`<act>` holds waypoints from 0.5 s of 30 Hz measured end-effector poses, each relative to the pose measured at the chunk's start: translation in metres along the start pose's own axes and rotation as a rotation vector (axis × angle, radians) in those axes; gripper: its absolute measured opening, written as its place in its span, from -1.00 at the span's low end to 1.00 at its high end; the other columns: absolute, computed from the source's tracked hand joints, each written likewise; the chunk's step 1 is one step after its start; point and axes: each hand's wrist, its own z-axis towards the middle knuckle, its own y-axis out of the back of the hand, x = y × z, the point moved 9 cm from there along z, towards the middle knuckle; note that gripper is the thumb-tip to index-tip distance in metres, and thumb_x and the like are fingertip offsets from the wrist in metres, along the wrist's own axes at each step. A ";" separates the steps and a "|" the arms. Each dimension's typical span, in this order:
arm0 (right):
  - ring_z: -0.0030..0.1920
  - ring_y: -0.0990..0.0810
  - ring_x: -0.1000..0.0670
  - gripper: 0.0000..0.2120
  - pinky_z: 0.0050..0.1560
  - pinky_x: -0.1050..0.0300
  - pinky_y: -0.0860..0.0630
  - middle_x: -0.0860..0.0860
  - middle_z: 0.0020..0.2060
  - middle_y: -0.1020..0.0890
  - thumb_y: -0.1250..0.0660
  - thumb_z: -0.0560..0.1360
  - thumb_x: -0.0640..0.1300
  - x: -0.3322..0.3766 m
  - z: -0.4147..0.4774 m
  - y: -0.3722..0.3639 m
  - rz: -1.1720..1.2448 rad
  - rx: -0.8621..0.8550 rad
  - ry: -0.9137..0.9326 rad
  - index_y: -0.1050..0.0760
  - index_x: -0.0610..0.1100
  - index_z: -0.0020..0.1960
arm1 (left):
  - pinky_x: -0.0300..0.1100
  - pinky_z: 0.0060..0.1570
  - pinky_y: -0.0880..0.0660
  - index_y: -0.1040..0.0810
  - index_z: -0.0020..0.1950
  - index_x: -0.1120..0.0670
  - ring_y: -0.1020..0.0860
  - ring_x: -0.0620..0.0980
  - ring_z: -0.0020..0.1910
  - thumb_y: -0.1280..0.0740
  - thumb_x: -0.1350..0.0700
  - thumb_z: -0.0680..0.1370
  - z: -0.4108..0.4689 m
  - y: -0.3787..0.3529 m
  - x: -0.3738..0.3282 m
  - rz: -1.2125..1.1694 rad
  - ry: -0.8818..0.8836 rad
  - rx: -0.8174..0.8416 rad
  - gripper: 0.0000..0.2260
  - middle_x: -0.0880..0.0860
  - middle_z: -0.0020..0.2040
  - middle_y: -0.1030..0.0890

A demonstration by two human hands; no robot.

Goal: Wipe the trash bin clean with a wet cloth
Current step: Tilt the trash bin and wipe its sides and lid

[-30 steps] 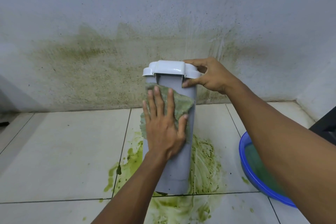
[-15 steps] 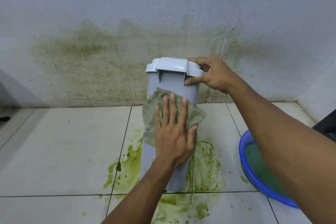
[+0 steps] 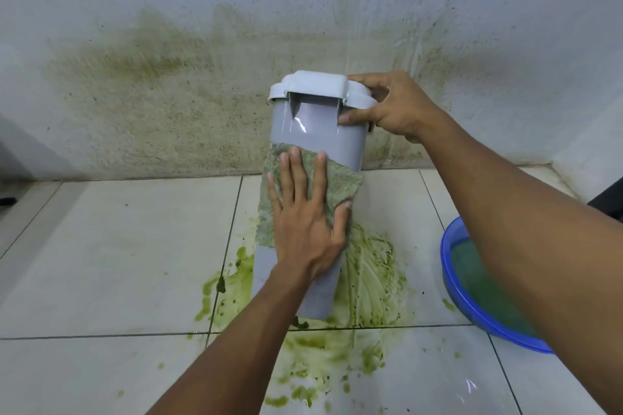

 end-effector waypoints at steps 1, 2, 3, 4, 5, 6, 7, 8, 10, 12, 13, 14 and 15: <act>0.14 -0.66 0.03 -0.44 0.03 -0.03 -0.66 0.05 0.11 -0.70 -0.67 0.22 -0.15 -0.001 0.000 0.002 0.006 -0.009 0.000 -0.64 0.01 0.19 | 0.20 0.61 0.23 0.04 0.71 0.02 0.17 0.17 0.69 -0.08 -0.24 0.65 -0.001 -0.003 -0.001 0.008 -0.020 0.005 -0.30 0.17 0.71 0.14; 0.14 -0.66 0.02 -0.47 0.02 -0.05 -0.66 0.05 0.11 -0.70 -0.67 0.23 -0.15 -0.002 0.000 0.003 0.009 -0.013 0.000 -0.63 0.04 0.17 | 0.21 0.62 0.22 0.03 0.71 0.02 0.16 0.18 0.69 -0.08 -0.24 0.66 -0.006 -0.005 0.000 0.014 -0.049 0.011 -0.30 0.17 0.71 0.13; 0.13 -0.66 0.02 -0.49 -0.01 -0.05 -0.66 0.04 0.10 -0.70 -0.67 0.24 -0.14 -0.002 0.000 0.003 0.011 -0.015 0.002 -0.63 0.07 0.15 | 0.22 0.62 0.19 0.01 0.71 0.03 0.14 0.18 0.69 -0.09 -0.24 0.66 -0.013 -0.007 0.002 0.018 -0.075 0.019 -0.30 0.17 0.71 0.11; 0.11 -0.66 0.05 -0.50 -0.05 -0.02 -0.65 0.06 0.08 -0.70 -0.66 0.25 -0.14 -0.002 0.001 0.003 0.012 -0.016 0.005 -0.63 0.09 0.13 | 0.24 0.62 0.15 0.00 0.71 0.03 0.13 0.19 0.69 -0.09 -0.24 0.66 -0.022 -0.010 0.005 0.016 -0.093 0.033 -0.31 0.17 0.71 0.10; 0.08 -0.66 0.12 -0.52 -0.06 0.05 -0.65 0.09 0.06 -0.70 -0.66 0.26 -0.15 -0.001 0.003 0.003 0.013 -0.020 0.008 -0.62 0.10 0.12 | 0.26 0.61 0.12 -0.01 0.71 0.03 0.12 0.19 0.69 -0.08 -0.24 0.66 -0.033 -0.012 0.009 0.012 -0.104 0.047 -0.31 0.17 0.71 0.09; 0.05 -0.66 0.18 -0.52 -0.03 0.12 -0.64 0.13 0.04 -0.70 -0.65 0.26 -0.15 -0.001 0.005 0.003 0.016 -0.024 0.011 -0.62 0.11 0.11 | 0.28 0.61 0.09 -0.01 0.71 0.03 0.10 0.20 0.69 -0.07 -0.24 0.66 -0.047 -0.014 0.013 0.006 -0.111 0.063 -0.32 0.17 0.71 0.09; 0.03 -0.65 0.23 -0.52 0.01 0.18 -0.63 0.15 0.02 -0.70 -0.65 0.26 -0.16 -0.002 0.006 0.004 0.018 -0.030 0.010 -0.62 0.10 0.11 | 0.29 0.60 0.08 -0.01 0.71 0.03 0.09 0.20 0.69 -0.05 -0.25 0.67 -0.064 -0.017 0.016 0.000 -0.113 0.082 -0.33 0.17 0.71 0.08; 0.03 -0.65 0.23 -0.52 0.02 0.21 -0.62 0.16 0.02 -0.70 -0.65 0.27 -0.16 -0.002 0.007 0.004 0.021 -0.034 0.006 -0.62 0.09 0.13 | 0.30 0.60 0.07 -0.01 0.71 0.03 0.08 0.21 0.69 -0.03 -0.25 0.68 -0.082 -0.019 0.020 -0.002 -0.111 0.100 -0.33 0.18 0.71 0.08; 0.05 -0.66 0.19 -0.49 -0.06 0.25 -0.61 0.14 0.03 -0.70 -0.65 0.27 -0.17 -0.003 0.008 0.004 0.028 -0.034 0.000 -0.62 0.05 0.17 | 0.28 0.59 0.08 -0.01 0.71 0.02 0.07 0.21 0.69 0.00 -0.25 0.69 -0.109 -0.020 0.025 0.009 -0.094 0.114 -0.35 0.18 0.71 0.07; 0.03 -0.66 0.18 -0.49 -0.17 0.32 -0.58 0.15 0.00 -0.71 -0.65 0.26 -0.17 -0.004 0.008 0.002 0.023 -0.037 -0.005 -0.63 0.04 0.17 | 0.23 0.60 0.14 0.01 0.71 0.01 0.10 0.21 0.69 0.00 -0.24 0.70 -0.110 -0.019 0.024 0.011 -0.063 0.111 -0.36 0.18 0.71 0.09; -0.02 -0.67 0.22 -0.49 -0.21 0.36 -0.56 0.19 -0.05 -0.71 -0.65 0.25 -0.17 -0.004 0.008 0.001 0.015 -0.039 -0.009 -0.63 0.06 0.16 | 0.20 0.61 0.18 0.02 0.71 0.00 0.12 0.20 0.69 0.00 -0.23 0.70 -0.099 -0.017 0.022 0.007 -0.045 0.101 -0.36 0.18 0.71 0.11; -0.06 -0.66 0.26 -0.50 -0.24 0.39 -0.54 0.22 -0.09 -0.71 -0.66 0.25 -0.16 -0.003 0.009 0.001 0.007 -0.043 -0.013 -0.64 0.08 0.15 | 0.17 0.62 0.22 0.03 0.71 0.00 0.13 0.19 0.69 -0.01 -0.22 0.70 -0.085 -0.015 0.018 0.004 -0.031 0.089 -0.36 0.17 0.71 0.13; -0.09 -0.66 0.29 -0.50 -0.25 0.40 -0.53 0.23 -0.10 -0.71 -0.66 0.25 -0.15 -0.004 0.009 0.003 0.002 -0.048 -0.017 -0.64 0.08 0.15 | 0.15 0.62 0.25 0.04 0.71 0.01 0.15 0.18 0.69 0.00 -0.22 0.70 -0.069 -0.013 0.014 0.003 -0.019 0.079 -0.36 0.17 0.71 0.14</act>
